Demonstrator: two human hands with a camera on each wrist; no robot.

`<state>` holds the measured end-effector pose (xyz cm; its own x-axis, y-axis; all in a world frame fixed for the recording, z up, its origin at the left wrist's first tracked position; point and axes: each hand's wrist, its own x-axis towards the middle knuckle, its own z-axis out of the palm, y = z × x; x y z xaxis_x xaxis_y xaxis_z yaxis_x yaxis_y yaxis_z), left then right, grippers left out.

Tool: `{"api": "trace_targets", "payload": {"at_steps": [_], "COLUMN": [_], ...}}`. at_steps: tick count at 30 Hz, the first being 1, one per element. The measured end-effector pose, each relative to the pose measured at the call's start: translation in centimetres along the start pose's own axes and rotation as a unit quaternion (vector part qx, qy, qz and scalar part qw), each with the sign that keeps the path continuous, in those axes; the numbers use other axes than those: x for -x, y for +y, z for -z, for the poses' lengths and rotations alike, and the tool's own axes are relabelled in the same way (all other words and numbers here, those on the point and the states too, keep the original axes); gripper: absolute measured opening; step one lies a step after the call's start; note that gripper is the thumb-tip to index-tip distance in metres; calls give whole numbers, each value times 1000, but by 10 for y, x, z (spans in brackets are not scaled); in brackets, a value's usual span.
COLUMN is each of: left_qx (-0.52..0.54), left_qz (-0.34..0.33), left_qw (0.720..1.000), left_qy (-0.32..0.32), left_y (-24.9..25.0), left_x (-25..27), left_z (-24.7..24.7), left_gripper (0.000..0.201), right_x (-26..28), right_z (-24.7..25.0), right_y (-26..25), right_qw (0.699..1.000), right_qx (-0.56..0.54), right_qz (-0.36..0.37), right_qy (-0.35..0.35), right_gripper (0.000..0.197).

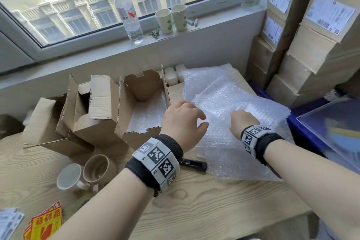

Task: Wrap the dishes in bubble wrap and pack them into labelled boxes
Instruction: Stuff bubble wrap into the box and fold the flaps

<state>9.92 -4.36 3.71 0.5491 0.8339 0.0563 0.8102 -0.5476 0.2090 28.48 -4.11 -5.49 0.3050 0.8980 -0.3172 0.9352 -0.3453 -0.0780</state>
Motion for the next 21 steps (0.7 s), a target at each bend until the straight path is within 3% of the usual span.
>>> {"api": "trace_targets", "payload": {"at_steps": [3,8,10,14,16,18,19,21], "left_qx": [13,67,98,206,275,350,390,456], "left_qz": [17,68,84,145,192,236,261,304], "left_qw": [1000,995,990,966,942,906,881,832], "left_qy": [-6,-42,-49,-46,-17,35,57,86], "left_y": [6,14,17,18,19,15,11,0], "left_x": [-1,-7,-11,-28,-37,-45,-48,-54], "left_z": [-2,-7,-8,-5,3,14,21,31], "left_gripper": [28,30,37,65,77,82,84,93], "right_x": [-1,-1,0,10,13,16,18,20], "right_z": [15,43,58,102,124,143,151,160], "right_y": [3,10,11,8,5,3,1,-2], "right_qw": [996,983,961,879,859,849,827,754], "right_qx": [-77,-116,-163,-289,-346,-425,-490,-626], "right_qz": [-12,10,37,145,160,146,140,130], "right_qy": [44,142,220,350,341,278,237,154], "right_gripper": [24,25,27,22,14,25,30,36]}}
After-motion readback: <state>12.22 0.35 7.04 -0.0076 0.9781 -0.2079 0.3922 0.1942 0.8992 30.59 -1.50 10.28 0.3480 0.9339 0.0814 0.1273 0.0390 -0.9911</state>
